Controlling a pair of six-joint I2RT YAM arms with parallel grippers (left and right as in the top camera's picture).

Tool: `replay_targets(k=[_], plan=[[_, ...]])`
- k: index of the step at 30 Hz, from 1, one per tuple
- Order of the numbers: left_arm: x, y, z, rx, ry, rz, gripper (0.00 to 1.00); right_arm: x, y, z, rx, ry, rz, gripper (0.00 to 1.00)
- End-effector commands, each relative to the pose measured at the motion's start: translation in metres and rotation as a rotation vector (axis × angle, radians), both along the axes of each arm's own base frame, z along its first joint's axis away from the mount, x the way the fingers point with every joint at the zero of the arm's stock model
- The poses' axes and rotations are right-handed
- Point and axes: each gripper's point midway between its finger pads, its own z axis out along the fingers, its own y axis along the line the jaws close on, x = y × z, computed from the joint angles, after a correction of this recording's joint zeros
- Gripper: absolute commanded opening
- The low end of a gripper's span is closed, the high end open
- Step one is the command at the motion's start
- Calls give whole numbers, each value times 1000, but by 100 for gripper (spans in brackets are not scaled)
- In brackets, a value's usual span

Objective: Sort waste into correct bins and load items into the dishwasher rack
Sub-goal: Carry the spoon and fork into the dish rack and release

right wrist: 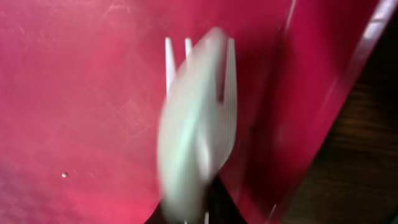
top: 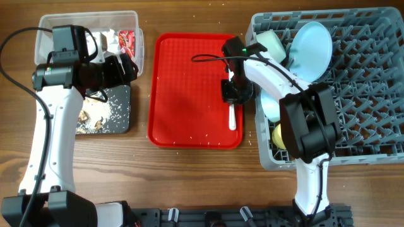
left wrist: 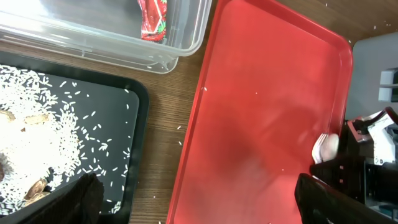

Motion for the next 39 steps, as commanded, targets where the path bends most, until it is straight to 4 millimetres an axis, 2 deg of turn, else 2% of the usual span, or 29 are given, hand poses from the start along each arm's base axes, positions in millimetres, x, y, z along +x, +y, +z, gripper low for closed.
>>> replay_targets(k=[1, 5, 6, 9, 13, 16, 18, 20, 22, 25, 26, 29, 31, 35, 36, 37, 39], plan=[[3, 2, 6, 9, -20, 1, 100, -1, 3, -10, 0, 30, 23, 4], [3, 2, 6, 9, -20, 1, 100, 9, 8, 4, 14, -4, 28, 4], [3, 2, 6, 9, -20, 1, 100, 13, 10, 13, 22, -21, 39, 4], [3, 2, 6, 9, -20, 1, 100, 27, 15, 60, 55, -103, 81, 4], [3, 2, 6, 9, -20, 1, 100, 28, 12, 123, 85, -173, 115, 5], [3, 2, 6, 9, -20, 1, 100, 24, -5, 173, 103, -244, 107, 4], [3, 2, 6, 9, -19, 1, 100, 21, -23, 195, 106, -276, 78, 4], [3, 2, 6, 9, -19, 1, 100, 16, -59, 214, 71, -299, 8, 4], [3, 2, 6, 9, -20, 1, 100, 11, -93, 220, 8, -294, -27, 4], [3, 2, 6, 9, -20, 1, 100, -8, -152, 215, -181, -209, -83, 4], [3, 2, 6, 9, -20, 1, 100, -8, -169, 212, -243, -202, -101, 4], [3, 2, 6, 9, -20, 1, 100, -17, -201, 200, -401, -153, -89, 4], [3, 2, 6, 9, -19, 1, 100, -23, -215, 193, -487, -119, -69, 4], [3, 2, 6, 9, -20, 1, 100, -32, -225, 171, -535, -54, -10, 6], [3, 2, 6, 9, -20, 1, 100, -35, -228, 165, -557, -38, -3, 11], [3, 2, 6, 9, -20, 1, 100, -39, -231, 160, -573, -20, 4, 24], [3, 2, 6, 9, -19, 1, 100, -40, -231, 154, -573, -14, 2, 39]])
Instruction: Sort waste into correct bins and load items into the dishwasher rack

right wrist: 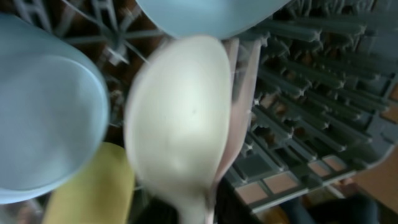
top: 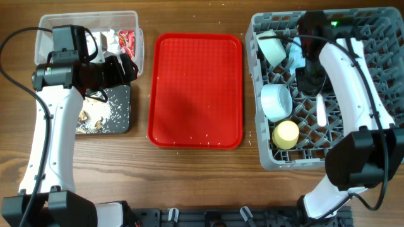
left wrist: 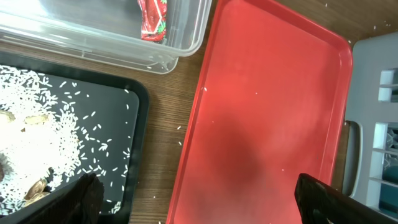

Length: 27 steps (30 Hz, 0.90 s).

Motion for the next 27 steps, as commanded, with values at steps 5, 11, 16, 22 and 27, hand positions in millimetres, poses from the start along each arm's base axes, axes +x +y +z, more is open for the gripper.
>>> replay_targets(k=[5, 11, 16, 22, 27], plan=[[3, 2, 6, 9, -19, 1, 100, -3, -12, -4, -69, 10, 12, 47], [3, 2, 6, 9, -19, 1, 100, 4, 15, 26, 64, -55, 19, 47], [3, 2, 6, 9, -19, 1, 100, 10, 76, 103, 313, -309, 173, 66], [3, 2, 6, 9, -19, 1, 100, -10, 146, 180, 762, -545, 5, 100], [3, 2, 6, 9, -19, 1, 100, -19, 126, 184, 697, -595, -201, 90]])
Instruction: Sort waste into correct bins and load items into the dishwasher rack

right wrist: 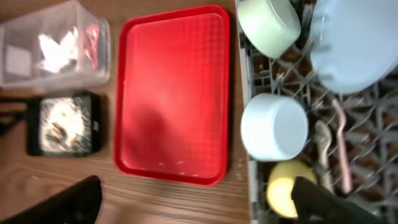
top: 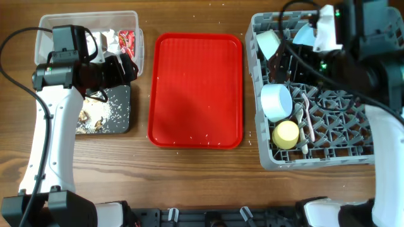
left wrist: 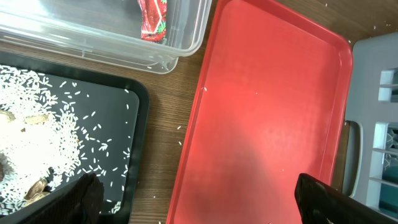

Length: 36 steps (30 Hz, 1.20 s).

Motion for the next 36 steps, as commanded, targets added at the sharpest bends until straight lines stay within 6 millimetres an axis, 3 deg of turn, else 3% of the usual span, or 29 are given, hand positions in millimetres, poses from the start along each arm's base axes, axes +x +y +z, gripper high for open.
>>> replay_targets(k=[1, 2, 3, 9, 12, 15, 17, 19, 21, 27, 32, 36], plan=[[3, 2, 6, 9, -20, 1, 100, -11, -7, -10, 17, 92, -110, 90], [3, 2, 6, 9, -20, 1, 100, -16, -8, -13, 1, 113, -97, 91], [3, 2, 6, 9, -20, 1, 100, -16, -9, -15, -20, 107, -71, 100], [3, 2, 6, 9, -20, 1, 100, -7, -25, -19, -114, 87, -103, 100], [3, 2, 6, 9, -20, 1, 100, 3, -42, 5, -203, -70, -116, 100], [3, 2, 6, 9, -19, 1, 100, 5, -27, 37, -268, -311, 150, 100], [3, 2, 6, 9, -19, 1, 100, 4, -24, 48, -312, -443, 248, 100], [3, 2, 6, 9, -20, 1, 100, 4, -33, 47, -317, -535, 224, 100], [3, 2, 6, 9, -19, 1, 100, 2, -43, 36, -319, -619, 178, 100], [3, 2, 6, 9, -20, 1, 100, -19, -60, -25, -337, -849, 87, 100], [3, 2, 6, 9, -20, 1, 100, -36, -60, -94, -333, -1022, 57, 100], [3, 2, 6, 9, -19, 1, 100, -45, -61, -137, -334, -1105, 40, 100]])
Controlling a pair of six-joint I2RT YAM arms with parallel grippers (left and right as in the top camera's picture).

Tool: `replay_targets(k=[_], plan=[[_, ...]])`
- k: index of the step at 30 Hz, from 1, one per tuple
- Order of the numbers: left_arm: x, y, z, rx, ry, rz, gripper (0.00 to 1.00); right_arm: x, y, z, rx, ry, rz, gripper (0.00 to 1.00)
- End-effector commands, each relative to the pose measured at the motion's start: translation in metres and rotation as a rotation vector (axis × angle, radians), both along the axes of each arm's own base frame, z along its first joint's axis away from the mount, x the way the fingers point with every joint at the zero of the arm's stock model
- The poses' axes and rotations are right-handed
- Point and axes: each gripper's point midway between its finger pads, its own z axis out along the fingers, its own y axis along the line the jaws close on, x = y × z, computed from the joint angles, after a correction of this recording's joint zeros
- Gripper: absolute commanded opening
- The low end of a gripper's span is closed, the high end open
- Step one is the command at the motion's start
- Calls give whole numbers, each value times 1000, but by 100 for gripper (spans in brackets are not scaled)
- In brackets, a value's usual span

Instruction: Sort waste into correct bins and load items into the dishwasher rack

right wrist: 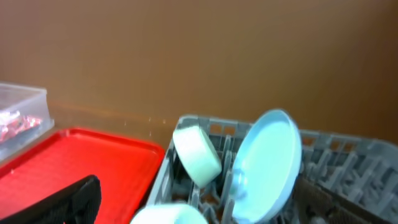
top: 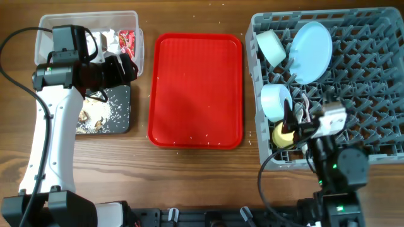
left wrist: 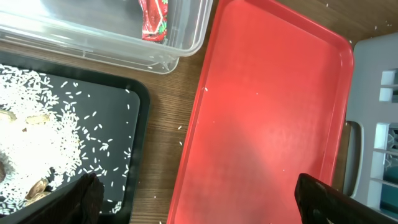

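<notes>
The grey dishwasher rack [top: 372, 82] holds a pale green bowl [top: 270, 45], a blue plate [top: 310, 43], a white bowl [top: 276, 101] and a yellow cup [top: 284, 134]. The red tray [top: 196, 88] lies bare apart from crumbs. My right gripper [top: 295, 123] is folded back at the rack's front left corner, open and empty. Its wrist view looks level at the green bowl [right wrist: 196, 152] and the plate [right wrist: 264, 165]. My left gripper [top: 126, 66] hangs open and empty by the bins, over the tray's edge [left wrist: 199, 199]. The right arm covers the cutlery.
A clear bin [top: 88, 31] with a red wrapper [left wrist: 152, 18] and paper stands at the back left. In front of it a black tray [top: 104, 110] holds rice and food scraps. Rice grains dot the wood around the red tray.
My right arm was high over the rack, its camera looking down. It is now folded low at the table's front right, camera looking level across the rack. The left arm has not moved.
My right gripper was shut on a white spoon and fork on the red tray. Then it held them over the rack. Then they lay in the rack beside the yellow cup, with the gripper open and raised. Now the arm is drawn back.
</notes>
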Motion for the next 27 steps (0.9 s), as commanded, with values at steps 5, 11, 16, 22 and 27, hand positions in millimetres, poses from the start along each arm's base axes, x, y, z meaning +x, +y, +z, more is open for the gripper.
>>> replay_targets(k=[5, 11, 16, 22, 27], plan=[[3, 2, 6, 7, -20, -1, 100, -15, 1, -55, -4, -51, 14, 100], [3, 2, 6, 7, -20, -1, 100, -22, 3, -60, 2, -37, 26, 100], [3, 2, 6, 7, -20, -1, 100, -22, 3, -62, -6, -30, 26, 100], [3, 2, 6, 7, -20, -1, 100, -22, 3, -62, -5, -30, 26, 100], [3, 2, 6, 7, -20, -1, 100, -22, 3, -62, -5, -30, 26, 100]])
